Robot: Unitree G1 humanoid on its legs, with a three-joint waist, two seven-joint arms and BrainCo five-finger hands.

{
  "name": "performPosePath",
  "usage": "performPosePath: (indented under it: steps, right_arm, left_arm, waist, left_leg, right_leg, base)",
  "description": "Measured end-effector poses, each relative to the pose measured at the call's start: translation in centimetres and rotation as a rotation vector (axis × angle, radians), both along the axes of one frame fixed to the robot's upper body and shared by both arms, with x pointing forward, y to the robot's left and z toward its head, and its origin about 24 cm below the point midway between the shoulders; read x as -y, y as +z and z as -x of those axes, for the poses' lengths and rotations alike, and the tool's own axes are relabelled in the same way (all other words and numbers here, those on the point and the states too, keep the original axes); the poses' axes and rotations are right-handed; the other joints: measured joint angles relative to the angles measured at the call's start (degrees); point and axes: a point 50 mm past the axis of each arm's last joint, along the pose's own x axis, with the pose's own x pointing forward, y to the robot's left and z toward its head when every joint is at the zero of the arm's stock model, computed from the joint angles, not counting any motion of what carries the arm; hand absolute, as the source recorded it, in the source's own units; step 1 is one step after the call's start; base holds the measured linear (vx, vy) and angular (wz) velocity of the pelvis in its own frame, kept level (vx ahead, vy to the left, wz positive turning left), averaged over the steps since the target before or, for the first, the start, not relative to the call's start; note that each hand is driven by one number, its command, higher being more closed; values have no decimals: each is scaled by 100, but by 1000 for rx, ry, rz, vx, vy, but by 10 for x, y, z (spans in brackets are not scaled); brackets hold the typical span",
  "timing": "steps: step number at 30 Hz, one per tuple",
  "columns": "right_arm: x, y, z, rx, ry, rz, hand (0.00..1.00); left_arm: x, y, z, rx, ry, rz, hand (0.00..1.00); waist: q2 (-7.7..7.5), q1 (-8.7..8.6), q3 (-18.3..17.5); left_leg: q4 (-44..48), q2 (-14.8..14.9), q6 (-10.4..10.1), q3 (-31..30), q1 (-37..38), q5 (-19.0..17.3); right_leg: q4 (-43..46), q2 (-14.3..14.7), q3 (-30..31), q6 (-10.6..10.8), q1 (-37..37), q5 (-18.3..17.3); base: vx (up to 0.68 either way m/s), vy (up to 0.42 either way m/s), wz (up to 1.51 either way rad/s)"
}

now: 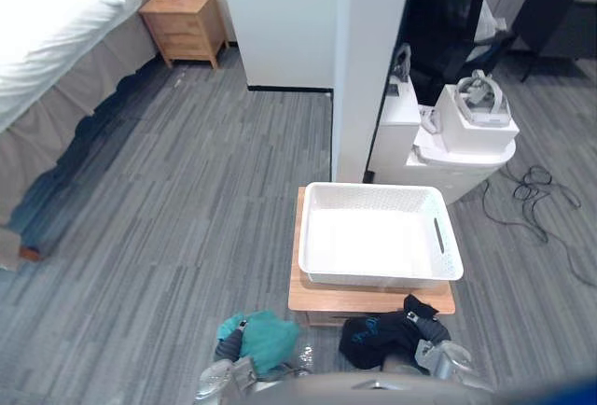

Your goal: Tidy the bed and pick cloth on bed and put in laundry

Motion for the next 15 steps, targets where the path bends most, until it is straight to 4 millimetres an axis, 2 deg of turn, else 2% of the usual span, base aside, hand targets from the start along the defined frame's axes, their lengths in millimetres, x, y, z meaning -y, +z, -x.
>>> performPosePath:
  steps: [1,2,3,5,7,9,11,12,14,15]
  right_arm:
    - [-1,0,4,0,-23,-2,100]
    - [-6,4,5,32,-46,3,100]
    - [-8,7,6,46,-54,6,100]
    - [-2,22,-1,129,-76,68,100]
    - [9,37,0,194,-139,131,100]
    - [30,63,-4,297,-217,232,100]
    - [68,116,-11,490,-307,418,100]
    - [79,132,-11,548,-334,469,100]
    - [108,186,-5,736,-404,644,100]
    - [114,202,-2,789,-411,692,100]
  left_arm:
    - [-1,0,1,0,8,0,100]
    - [-7,1,2,-1,47,-12,100]
    - [-9,0,3,-4,70,-10,100]
    - [4,-3,8,-15,140,17,100]
    - [12,-4,13,-24,185,37,100]
    - [15,-1,12,4,216,46,100]
    - [8,4,8,40,243,29,100]
    - [5,6,7,53,251,21,100]
    - [-7,12,6,92,298,-4,100]
    - [-10,13,8,96,317,-9,100]
  waist:
    - [-43,-9,-25]
    - [-199,-5,-104]
    - [-234,-6,-169]
    - [136,-48,-217]
    - [297,-105,-302]
    - [286,-169,-309]
    - [140,-202,-405]
    - [107,-209,-453]
    - [-17,-243,-552]
    - [-35,-265,-571]
  left_leg:
    - [-4,-31,-55,-44,-12,-1]
    - [-34,-155,-123,-62,-42,-15]
    - [-74,-161,-168,-34,-36,3]
    - [-250,118,-304,254,-4,100]
    - [-356,265,-363,444,70,121]
    - [-387,388,-417,634,237,108]
    - [-266,447,-476,789,216,33]
    - [-256,449,-478,825,212,17]
    - [-201,451,-479,899,186,-45]
    - [-198,451,-486,908,181,-60]
  right_leg:
    - [-600,34,223,-25,9,154]
    - [-1223,27,540,50,-8,433]
    - [-1400,38,614,93,69,299]
    - [-1911,336,666,93,90,422]
    - [-2101,508,692,50,157,496]
    - [-2273,602,662,46,359,531]
    - [-2448,630,653,63,503,604]
    - [-2497,630,658,72,516,630]
    - [-2703,621,684,127,596,731]
    - [-2767,618,684,144,618,753]
  base:
    - [6,-121,31]
    - [43,-137,9]
    - [85,-177,-25]
    - [114,-151,-53]
    - [99,-108,-31]
    - [84,-55,-11]
    - [59,-7,-6]
    - [61,26,-7]
    - [56,47,-10]
    - [42,43,-6]
